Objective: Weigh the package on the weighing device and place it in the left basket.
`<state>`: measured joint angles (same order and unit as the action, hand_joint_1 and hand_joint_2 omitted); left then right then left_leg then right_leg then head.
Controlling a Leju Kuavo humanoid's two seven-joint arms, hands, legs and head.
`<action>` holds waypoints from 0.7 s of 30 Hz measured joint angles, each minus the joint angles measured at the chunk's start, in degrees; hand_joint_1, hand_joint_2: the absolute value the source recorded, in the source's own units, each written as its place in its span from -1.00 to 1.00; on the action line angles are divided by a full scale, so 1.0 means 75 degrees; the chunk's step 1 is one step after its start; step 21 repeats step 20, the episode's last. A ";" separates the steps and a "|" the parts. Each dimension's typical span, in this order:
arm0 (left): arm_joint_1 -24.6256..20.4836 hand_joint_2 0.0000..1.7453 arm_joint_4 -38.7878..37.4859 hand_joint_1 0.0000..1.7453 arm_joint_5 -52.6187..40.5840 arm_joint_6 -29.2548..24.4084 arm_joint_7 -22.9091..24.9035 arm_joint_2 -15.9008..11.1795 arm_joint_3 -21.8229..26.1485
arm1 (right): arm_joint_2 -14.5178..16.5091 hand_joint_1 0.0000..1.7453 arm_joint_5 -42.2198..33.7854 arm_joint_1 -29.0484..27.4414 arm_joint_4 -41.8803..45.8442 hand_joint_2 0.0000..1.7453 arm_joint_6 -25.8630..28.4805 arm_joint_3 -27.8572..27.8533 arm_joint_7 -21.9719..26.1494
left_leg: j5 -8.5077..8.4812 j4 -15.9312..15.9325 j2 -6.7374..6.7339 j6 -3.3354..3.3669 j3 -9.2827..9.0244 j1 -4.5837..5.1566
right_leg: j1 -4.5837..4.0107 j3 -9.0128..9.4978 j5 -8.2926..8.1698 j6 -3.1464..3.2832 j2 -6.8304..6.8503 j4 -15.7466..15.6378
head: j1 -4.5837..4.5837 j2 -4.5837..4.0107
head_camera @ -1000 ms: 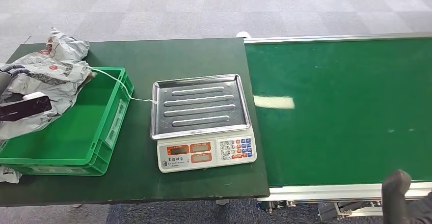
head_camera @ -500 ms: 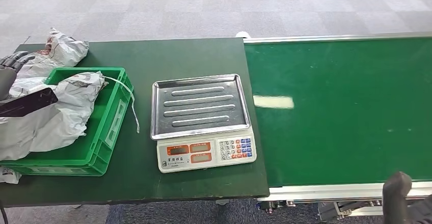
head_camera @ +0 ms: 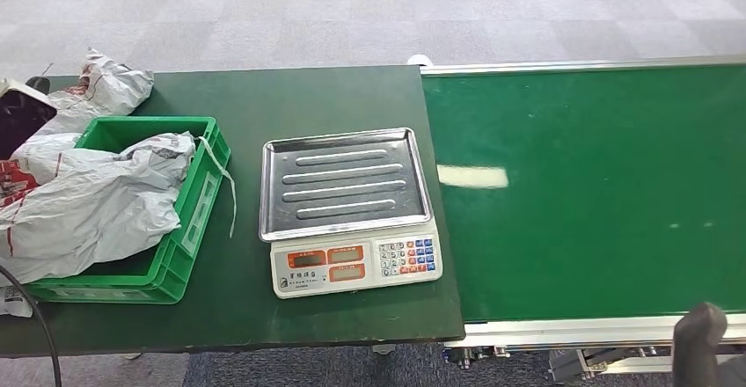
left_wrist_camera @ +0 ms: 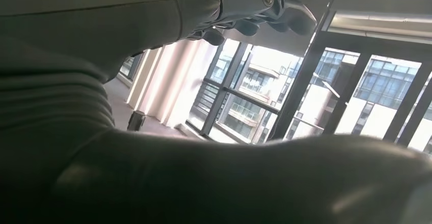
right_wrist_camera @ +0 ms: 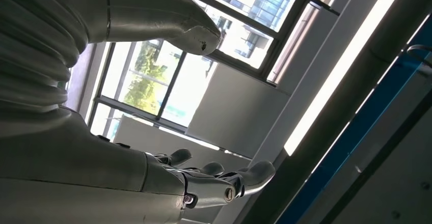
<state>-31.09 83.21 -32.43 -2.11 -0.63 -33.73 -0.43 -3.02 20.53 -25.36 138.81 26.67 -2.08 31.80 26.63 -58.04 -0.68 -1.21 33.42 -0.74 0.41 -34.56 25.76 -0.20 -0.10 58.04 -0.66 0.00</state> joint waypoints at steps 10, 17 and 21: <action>0.0011 -1.00 0.0596 -1.00 -0.0112 -0.1094 -0.0312 0.0284 0.0065 | -0.0036 -1.00 -0.0120 -0.0212 0.0020 1.00 0.0218 -0.0001 0.0103 | 0.0000 0.0000 0.0004 0.0001 0.0001 0.0001 | 0.0002 0.0005 0.0000 -0.0001 0.0002 0.0000 | 0.0001 0.0000; 0.0015 -1.00 0.1268 -1.00 0.0358 -0.1610 -0.0343 0.0715 0.0086 | -0.0058 -1.00 -0.0044 -0.0256 0.0049 1.00 0.0391 -0.0118 0.0008 | 0.0002 0.0000 0.0007 0.0003 0.0000 0.0004 | 0.0004 0.0005 0.0000 -0.0001 0.0006 -0.0001 | 0.0000 0.0000; 0.0015 -1.00 0.1449 -1.00 0.0430 -0.1751 -0.0404 0.0979 0.0085 | -0.0014 -1.00 0.0217 -0.0215 0.0109 1.00 0.0355 -0.0160 -0.0276 | 0.0002 0.0000 0.0006 0.0003 -0.0002 0.0004 | 0.0004 0.0007 0.0000 -0.0001 0.0006 -0.0001 | 0.0000 0.0000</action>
